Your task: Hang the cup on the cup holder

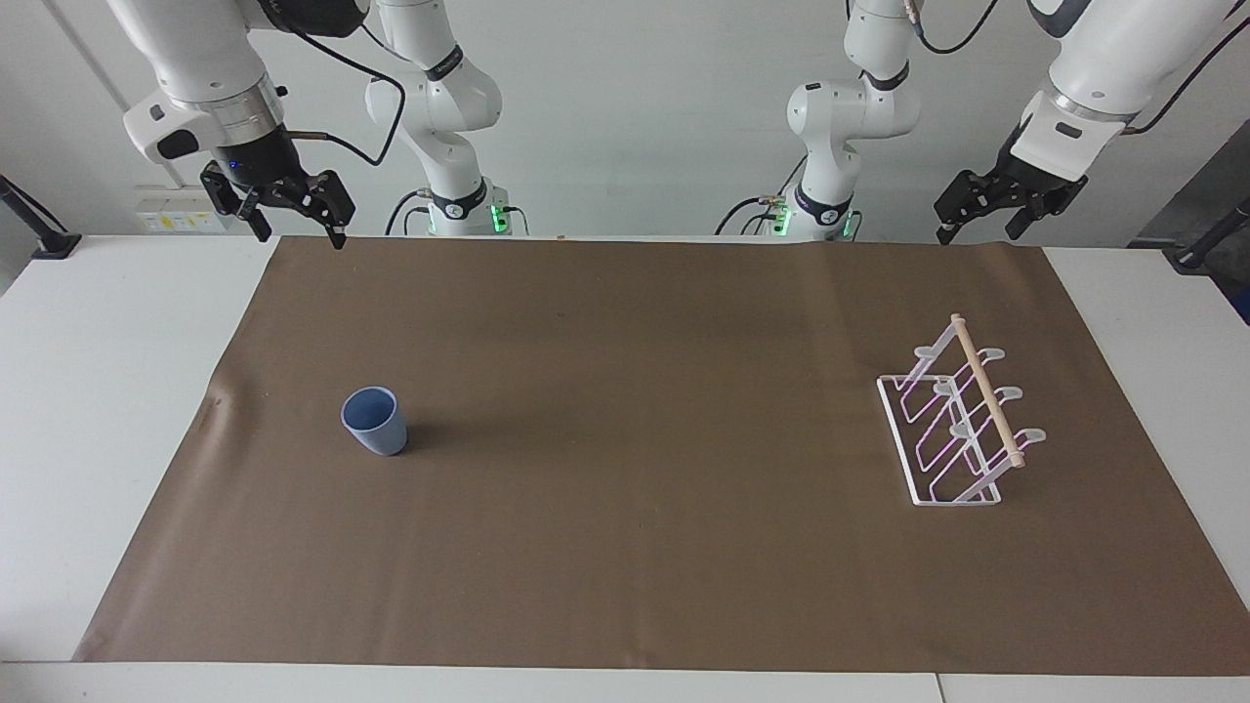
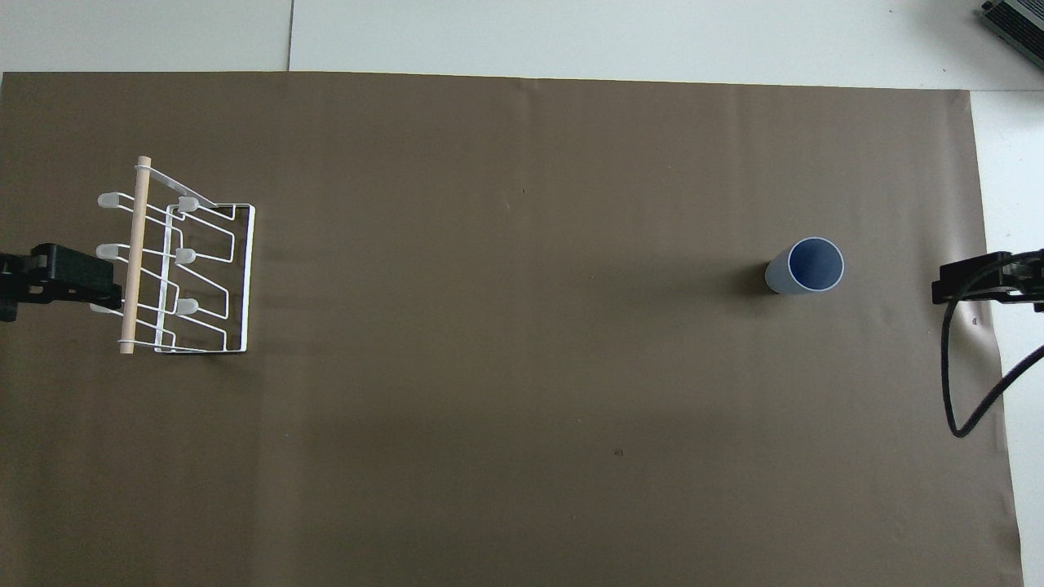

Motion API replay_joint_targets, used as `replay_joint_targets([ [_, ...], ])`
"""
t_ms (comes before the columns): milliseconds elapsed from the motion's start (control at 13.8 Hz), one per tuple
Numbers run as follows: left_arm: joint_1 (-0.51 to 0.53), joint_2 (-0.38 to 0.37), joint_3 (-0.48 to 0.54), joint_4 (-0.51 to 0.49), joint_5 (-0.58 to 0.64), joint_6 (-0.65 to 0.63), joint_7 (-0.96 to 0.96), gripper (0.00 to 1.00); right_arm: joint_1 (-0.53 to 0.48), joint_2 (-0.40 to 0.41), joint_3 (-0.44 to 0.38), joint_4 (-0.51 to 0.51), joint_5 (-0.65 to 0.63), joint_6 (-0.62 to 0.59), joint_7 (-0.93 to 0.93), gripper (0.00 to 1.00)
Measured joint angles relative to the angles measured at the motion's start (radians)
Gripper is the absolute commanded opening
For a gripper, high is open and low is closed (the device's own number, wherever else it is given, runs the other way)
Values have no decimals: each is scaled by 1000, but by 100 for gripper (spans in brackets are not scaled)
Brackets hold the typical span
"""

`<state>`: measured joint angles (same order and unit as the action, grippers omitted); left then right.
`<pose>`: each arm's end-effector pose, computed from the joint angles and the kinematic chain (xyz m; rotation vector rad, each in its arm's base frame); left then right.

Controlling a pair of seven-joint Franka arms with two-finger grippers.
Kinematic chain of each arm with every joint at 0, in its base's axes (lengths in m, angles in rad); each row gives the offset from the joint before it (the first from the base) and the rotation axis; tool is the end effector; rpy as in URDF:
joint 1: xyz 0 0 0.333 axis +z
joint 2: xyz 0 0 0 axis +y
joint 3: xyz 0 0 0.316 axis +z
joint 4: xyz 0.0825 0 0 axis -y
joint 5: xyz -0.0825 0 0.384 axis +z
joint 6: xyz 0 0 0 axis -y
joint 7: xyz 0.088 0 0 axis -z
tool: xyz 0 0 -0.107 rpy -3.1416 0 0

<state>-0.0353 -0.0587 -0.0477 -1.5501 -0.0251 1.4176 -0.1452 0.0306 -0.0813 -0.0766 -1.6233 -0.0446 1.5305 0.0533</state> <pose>0.5178 -0.0469 0.6528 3.1244 0.0929 -0.1187 0.5240 -0.0308 0.6401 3.0992 -0.1559 -0.0180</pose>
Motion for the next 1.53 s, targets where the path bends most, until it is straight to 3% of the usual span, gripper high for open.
replay_joint_targets([
  [1526, 0, 0, 0, 0, 0, 0, 0, 100, -7, -5, -6, -10, 13, 2, -76, 100],
])
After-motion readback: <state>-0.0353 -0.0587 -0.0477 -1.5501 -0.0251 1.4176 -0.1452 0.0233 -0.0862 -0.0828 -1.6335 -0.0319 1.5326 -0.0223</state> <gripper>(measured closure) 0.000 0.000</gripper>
